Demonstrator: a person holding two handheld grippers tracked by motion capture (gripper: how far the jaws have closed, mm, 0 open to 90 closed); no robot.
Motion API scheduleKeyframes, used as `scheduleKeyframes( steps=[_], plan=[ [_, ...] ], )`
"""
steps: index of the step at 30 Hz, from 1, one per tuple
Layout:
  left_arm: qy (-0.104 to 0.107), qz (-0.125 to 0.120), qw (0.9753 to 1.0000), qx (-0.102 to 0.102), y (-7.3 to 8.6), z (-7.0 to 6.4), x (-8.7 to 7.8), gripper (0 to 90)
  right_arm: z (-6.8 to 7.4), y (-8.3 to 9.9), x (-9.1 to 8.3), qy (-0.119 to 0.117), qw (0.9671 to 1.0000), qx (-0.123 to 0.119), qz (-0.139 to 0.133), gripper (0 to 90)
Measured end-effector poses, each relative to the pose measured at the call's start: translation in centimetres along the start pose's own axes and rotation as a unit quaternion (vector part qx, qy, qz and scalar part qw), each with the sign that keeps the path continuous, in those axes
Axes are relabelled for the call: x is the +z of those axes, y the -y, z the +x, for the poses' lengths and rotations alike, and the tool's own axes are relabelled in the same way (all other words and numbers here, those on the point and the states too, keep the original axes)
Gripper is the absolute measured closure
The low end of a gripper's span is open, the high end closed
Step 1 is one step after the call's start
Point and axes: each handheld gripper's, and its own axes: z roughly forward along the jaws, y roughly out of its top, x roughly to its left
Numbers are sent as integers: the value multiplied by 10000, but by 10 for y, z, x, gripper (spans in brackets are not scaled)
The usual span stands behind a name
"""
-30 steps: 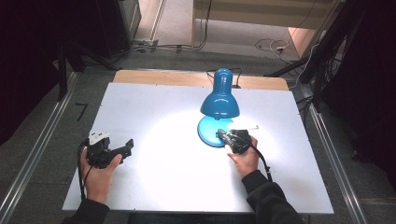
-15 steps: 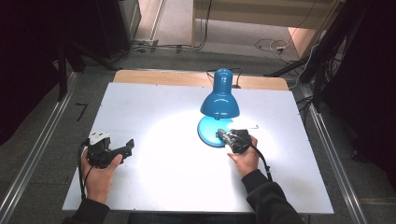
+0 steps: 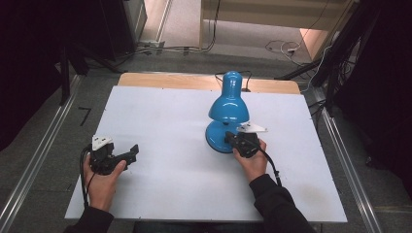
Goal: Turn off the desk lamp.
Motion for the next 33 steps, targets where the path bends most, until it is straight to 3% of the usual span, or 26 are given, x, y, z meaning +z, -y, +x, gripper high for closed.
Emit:
scheduleKeyframes(
  steps=[4, 10, 17, 21, 33],
  plan=[
    [7, 3, 10000, -1, 0, 0, 0, 104, -5, -2, -5, -105, 9997, 228, -27, 712],
    [-4, 1, 10000, 5, 0, 0, 0, 104, -11, -5, -17, -109, 9995, 268, -122, 475],
    [-14, 10, 10000, 2, 0, 0, 1, 104, -17, -6, -25, -150, 9996, 250, -16, 312],
    [-17, 12, 10000, 1, 0, 0, 0, 104, -19, -6, -27, -130, 9996, 260, 57, 253],
    [-20, 25, 10000, 5, 0, 0, 0, 104, -24, -1, -40, -147, 9995, 260, 120, 228]
  ],
)
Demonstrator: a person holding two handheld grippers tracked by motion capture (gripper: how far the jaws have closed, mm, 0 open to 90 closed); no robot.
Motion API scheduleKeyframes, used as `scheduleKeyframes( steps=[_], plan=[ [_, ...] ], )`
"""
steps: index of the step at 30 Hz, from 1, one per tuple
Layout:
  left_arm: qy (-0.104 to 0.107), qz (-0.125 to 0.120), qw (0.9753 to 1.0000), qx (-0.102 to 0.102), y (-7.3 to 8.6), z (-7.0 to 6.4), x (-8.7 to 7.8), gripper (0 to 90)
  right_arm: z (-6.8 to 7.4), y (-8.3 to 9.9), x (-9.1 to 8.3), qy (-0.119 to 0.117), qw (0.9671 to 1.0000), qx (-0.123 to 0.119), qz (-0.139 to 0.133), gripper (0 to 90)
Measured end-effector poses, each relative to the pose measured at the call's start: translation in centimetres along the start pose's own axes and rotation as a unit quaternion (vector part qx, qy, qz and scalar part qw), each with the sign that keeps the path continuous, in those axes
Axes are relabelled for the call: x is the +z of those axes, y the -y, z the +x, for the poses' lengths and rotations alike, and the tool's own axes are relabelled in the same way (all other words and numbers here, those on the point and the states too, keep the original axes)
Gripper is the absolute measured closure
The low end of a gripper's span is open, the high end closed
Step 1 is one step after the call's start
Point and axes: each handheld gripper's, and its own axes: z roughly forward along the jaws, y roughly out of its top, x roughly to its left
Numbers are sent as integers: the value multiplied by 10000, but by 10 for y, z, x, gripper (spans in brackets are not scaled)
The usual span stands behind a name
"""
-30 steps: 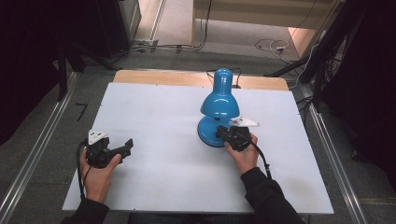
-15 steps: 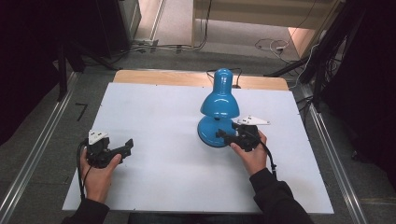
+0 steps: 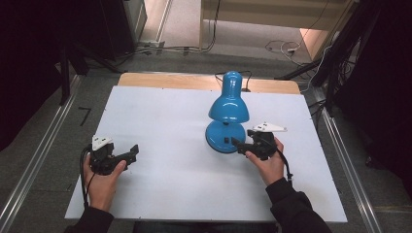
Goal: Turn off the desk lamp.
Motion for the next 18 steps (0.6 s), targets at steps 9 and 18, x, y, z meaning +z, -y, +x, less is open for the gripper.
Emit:
scheduleKeyframes(
  steps=[9, 18],
  plan=[
    [2, 4, 10000, 1, 0, 0, 0, 104, -4, 4, -8, -5, 10000, 27, -3, 225],
    [-2, 3, 10000, 1, 0, 0, 0, 104, -7, 6, -15, 19, 10000, 15, -2, 218]
  ],
)
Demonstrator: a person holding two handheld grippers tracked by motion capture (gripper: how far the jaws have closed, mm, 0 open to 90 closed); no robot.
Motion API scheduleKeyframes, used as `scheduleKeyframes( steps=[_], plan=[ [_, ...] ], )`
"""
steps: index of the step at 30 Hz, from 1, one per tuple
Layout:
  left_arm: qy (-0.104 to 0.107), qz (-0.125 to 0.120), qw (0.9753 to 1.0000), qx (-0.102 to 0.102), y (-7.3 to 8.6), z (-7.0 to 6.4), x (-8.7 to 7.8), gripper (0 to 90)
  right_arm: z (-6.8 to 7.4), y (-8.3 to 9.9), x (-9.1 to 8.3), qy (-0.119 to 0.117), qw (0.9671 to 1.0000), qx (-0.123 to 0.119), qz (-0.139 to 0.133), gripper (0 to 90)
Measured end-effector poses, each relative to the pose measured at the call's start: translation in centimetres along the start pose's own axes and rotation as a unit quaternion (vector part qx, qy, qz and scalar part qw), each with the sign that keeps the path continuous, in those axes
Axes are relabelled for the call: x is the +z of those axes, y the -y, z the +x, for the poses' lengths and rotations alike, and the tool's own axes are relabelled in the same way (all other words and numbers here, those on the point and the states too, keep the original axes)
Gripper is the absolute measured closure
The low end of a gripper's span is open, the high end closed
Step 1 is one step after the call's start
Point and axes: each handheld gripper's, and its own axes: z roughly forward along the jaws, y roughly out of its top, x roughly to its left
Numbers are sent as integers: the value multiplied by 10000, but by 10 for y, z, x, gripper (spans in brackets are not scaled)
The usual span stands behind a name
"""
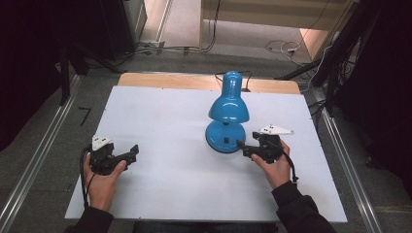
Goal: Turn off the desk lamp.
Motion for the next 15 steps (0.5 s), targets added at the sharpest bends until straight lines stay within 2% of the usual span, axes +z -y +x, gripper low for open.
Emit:
scheduleKeyframes(
  steps=[15],
  plan=[
    [-1, 1, 10000, 5, 0, 0, 0, 104, -9, 8, -10, 61, 10000, 29, 48, 210]
  ],
)
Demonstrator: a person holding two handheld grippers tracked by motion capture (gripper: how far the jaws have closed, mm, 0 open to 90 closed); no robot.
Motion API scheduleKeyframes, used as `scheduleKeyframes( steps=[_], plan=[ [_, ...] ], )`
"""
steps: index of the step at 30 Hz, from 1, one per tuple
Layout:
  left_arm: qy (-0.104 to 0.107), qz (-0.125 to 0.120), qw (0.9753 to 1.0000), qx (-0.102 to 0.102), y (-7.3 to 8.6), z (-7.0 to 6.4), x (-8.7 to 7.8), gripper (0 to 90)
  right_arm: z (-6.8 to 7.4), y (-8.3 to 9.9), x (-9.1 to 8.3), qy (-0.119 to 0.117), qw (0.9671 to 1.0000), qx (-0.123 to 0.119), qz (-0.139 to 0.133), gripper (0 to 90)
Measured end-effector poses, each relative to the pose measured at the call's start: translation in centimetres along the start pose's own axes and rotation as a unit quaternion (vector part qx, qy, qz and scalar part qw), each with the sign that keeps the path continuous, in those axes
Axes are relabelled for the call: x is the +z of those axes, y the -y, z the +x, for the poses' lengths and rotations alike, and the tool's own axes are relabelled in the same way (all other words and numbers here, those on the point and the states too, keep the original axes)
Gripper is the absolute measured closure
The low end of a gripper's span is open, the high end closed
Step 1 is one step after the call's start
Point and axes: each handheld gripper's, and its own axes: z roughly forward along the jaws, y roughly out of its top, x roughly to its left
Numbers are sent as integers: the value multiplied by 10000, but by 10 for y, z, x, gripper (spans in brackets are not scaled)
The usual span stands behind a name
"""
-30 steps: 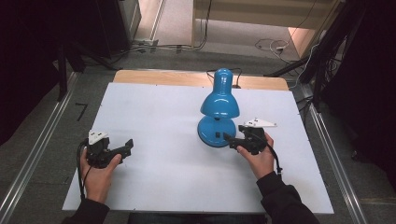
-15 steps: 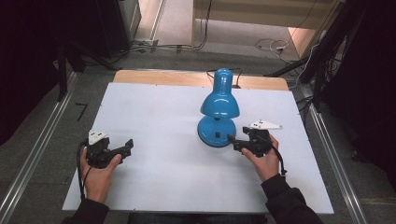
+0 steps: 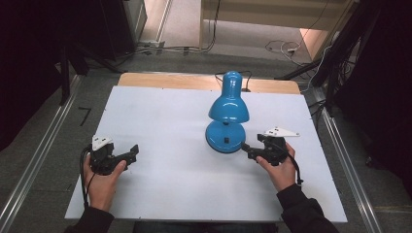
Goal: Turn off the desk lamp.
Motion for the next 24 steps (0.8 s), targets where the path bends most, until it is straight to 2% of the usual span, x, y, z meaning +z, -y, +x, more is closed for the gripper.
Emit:
scheduleKeyframes(
  steps=[24],
  plan=[
    [1, 4, 10000, 1, 0, 0, 0, 104, -18, 17, -22, 153, 9998, 98, 28, 200]
  ],
)
